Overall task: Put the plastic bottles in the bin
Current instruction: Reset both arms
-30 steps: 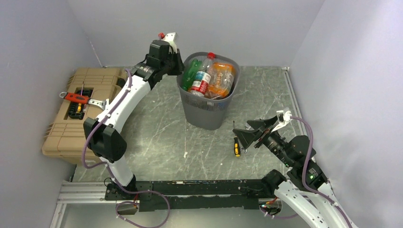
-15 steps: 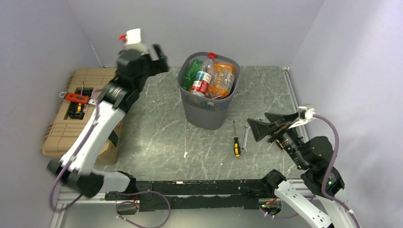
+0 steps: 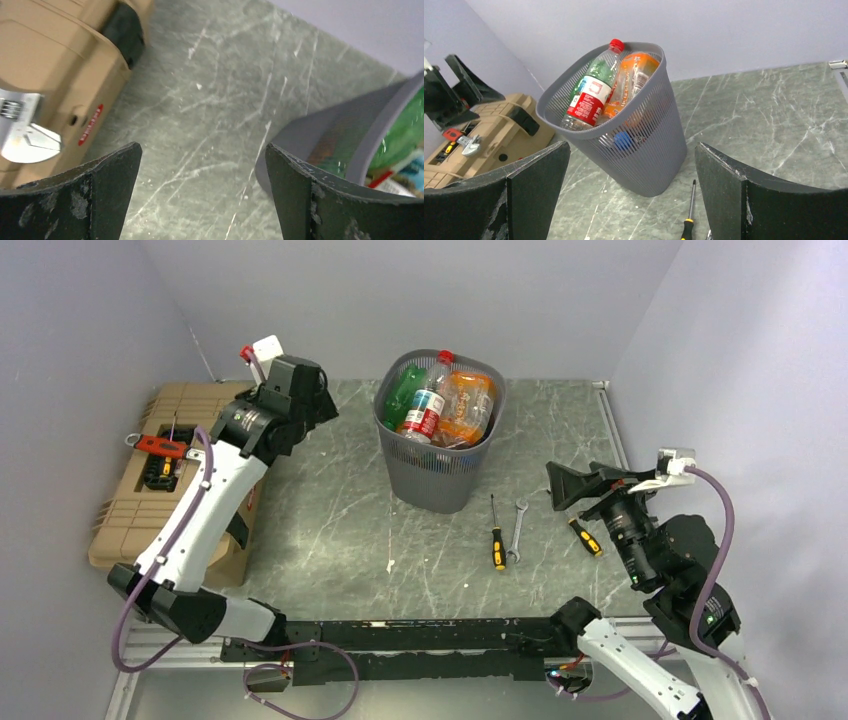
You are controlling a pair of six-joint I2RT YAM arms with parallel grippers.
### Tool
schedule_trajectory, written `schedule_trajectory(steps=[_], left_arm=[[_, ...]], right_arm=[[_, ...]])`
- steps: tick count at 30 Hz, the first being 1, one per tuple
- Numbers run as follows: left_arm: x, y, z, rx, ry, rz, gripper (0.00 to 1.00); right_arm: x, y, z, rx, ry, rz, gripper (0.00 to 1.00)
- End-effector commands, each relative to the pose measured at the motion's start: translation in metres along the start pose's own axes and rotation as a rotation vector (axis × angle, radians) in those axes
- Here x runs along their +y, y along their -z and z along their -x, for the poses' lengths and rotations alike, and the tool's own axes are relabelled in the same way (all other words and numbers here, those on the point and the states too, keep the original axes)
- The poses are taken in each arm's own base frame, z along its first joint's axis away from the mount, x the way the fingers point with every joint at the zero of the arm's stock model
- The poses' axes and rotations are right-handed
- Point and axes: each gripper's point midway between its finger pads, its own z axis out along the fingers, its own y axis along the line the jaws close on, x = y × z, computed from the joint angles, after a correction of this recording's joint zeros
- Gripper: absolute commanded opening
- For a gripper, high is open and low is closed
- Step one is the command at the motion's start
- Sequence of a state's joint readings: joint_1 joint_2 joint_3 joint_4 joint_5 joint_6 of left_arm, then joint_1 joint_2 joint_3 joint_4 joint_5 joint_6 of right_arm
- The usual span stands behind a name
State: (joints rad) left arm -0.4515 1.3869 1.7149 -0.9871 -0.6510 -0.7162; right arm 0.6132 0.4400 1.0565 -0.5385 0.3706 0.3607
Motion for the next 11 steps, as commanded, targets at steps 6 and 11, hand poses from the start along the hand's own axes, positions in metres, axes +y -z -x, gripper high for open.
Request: schedule_trajectory(steps=[6,11], left_arm=[[-0.038,0.029,-0.011,-0.042,-0.198,-0.414,1.0],[-0.03,0.019,-0.032,-0.089,-0.223,-0.446,0.99]], right_arm=[[-0.014,-0.006,0.019,-0.045,0.043,-0.108,1.0],[-0.021,-0.007,0.017,-0.097,0.04,-0.123,1.0]])
